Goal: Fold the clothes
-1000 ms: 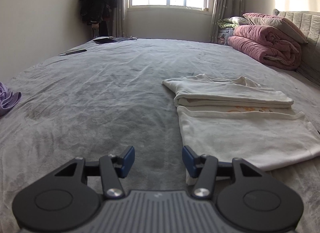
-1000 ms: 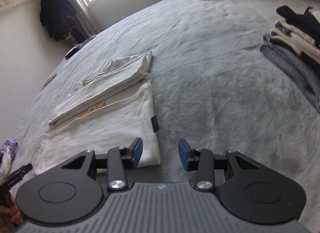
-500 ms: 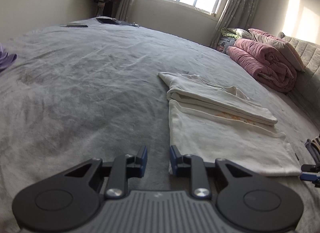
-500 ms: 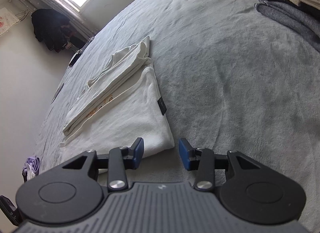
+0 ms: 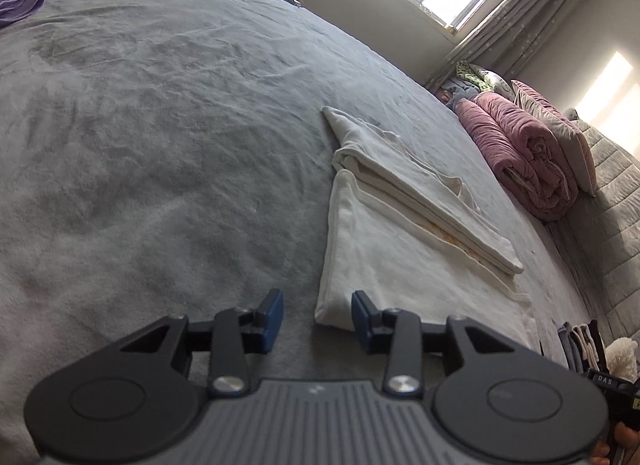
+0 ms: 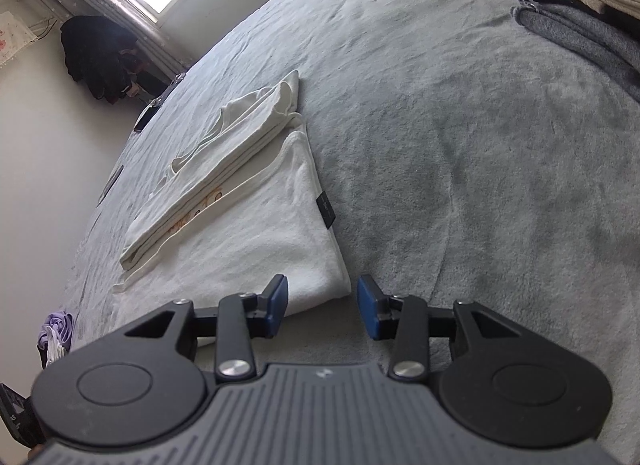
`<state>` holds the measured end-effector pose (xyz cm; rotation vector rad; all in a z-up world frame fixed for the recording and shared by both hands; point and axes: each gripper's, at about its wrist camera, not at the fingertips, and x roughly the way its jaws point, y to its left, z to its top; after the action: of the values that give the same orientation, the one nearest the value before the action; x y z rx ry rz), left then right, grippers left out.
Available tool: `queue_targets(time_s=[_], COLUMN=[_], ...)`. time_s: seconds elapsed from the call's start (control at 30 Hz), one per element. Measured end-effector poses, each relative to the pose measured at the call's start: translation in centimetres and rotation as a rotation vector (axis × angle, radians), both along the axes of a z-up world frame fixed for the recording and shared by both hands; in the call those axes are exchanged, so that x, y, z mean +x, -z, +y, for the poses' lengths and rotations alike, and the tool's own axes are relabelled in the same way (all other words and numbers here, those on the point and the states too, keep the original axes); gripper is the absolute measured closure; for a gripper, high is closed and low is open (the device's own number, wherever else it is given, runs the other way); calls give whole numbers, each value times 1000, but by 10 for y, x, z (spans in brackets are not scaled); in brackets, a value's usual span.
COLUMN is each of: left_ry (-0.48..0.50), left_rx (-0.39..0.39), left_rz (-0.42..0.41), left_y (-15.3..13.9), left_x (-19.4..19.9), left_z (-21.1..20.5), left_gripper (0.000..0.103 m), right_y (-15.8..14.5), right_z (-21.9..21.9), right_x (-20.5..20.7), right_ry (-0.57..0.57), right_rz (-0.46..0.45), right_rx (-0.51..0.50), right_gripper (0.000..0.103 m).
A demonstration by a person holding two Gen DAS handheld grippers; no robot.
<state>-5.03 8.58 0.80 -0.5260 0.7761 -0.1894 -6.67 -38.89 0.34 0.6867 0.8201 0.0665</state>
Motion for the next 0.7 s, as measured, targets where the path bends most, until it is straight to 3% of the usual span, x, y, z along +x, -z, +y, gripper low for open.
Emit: queue_targets(time_s=[0.3,0.5,0.7], left_ry=[2,41,58], left_rx=[-91,-17,24], left_rz=[23,-5,-18], left_y=[6,6,6], left_x=[6,15,18], left_z=[-1,-22,-29], left_gripper=[54,46,47], right_y=[1,2,7], right_z=[3,9,2], right_x=[2,3,0], right_ry=[13,19,54], right_rz=[-2,-9,-20], right_rx=[4,-11,54], right_gripper=[61,60,58])
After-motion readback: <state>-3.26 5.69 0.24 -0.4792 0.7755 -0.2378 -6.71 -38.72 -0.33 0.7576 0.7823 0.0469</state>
